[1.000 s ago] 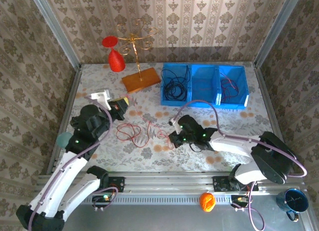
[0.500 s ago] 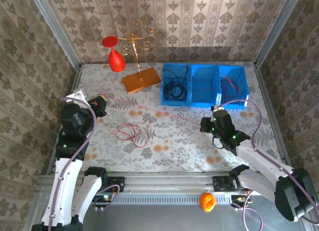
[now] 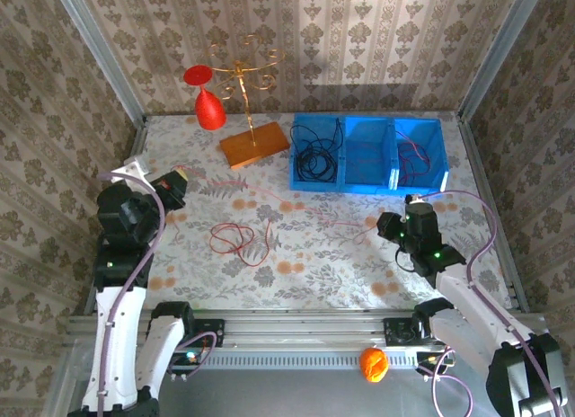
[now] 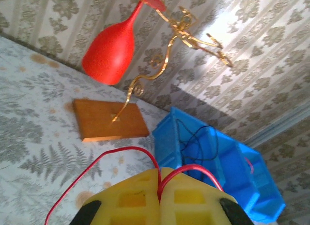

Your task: Untangle the cables

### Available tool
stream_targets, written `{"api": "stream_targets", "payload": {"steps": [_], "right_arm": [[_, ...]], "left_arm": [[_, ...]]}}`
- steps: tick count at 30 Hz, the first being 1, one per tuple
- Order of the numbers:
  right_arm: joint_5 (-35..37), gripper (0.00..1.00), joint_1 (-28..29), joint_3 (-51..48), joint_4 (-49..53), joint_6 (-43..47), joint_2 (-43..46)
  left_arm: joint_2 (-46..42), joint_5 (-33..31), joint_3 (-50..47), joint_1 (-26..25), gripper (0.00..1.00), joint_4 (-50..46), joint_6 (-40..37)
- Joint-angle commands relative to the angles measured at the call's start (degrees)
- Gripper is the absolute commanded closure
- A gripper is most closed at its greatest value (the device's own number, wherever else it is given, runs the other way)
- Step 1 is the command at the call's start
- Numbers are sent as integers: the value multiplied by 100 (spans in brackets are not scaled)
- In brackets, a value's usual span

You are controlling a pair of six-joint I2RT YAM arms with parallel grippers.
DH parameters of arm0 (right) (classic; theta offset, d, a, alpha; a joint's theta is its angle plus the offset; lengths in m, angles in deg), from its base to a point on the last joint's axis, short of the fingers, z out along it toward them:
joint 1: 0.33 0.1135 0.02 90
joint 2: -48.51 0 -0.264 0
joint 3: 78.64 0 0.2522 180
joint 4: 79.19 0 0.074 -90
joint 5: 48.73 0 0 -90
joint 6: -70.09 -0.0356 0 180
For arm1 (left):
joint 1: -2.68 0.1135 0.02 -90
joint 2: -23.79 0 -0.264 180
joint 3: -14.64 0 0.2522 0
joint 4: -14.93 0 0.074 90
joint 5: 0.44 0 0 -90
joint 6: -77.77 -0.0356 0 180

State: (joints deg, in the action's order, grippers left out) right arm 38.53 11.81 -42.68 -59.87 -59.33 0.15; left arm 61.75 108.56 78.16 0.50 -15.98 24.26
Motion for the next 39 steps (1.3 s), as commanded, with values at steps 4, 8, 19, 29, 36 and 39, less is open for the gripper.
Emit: {"api": "stream_targets", "payload": {"steps": [4,8,19,29,36,39], "right_arm": [[-639,87,438,97,179,162,-359],[-222,74,1025,344,439,338,-507],[-8,71,1260,566,444,350,-415],[1139,65,1235,474,702,58,316],[1675,64,1009,257,963,-192,885],[1580,62,918,241,1072,-232,957]], "left_arm": [[369,723,-162,-678,100,864,120],[667,215,-174,-2004,100,900,-286],[2019,-116,63,-4138,100,1853,-634],[3695,53,2058,-5428,100,2110,-1121],[4836,419,3709,-5771,100,1770,-1381],[5046,375,3793,-5749,100,1738,-1317]]}}
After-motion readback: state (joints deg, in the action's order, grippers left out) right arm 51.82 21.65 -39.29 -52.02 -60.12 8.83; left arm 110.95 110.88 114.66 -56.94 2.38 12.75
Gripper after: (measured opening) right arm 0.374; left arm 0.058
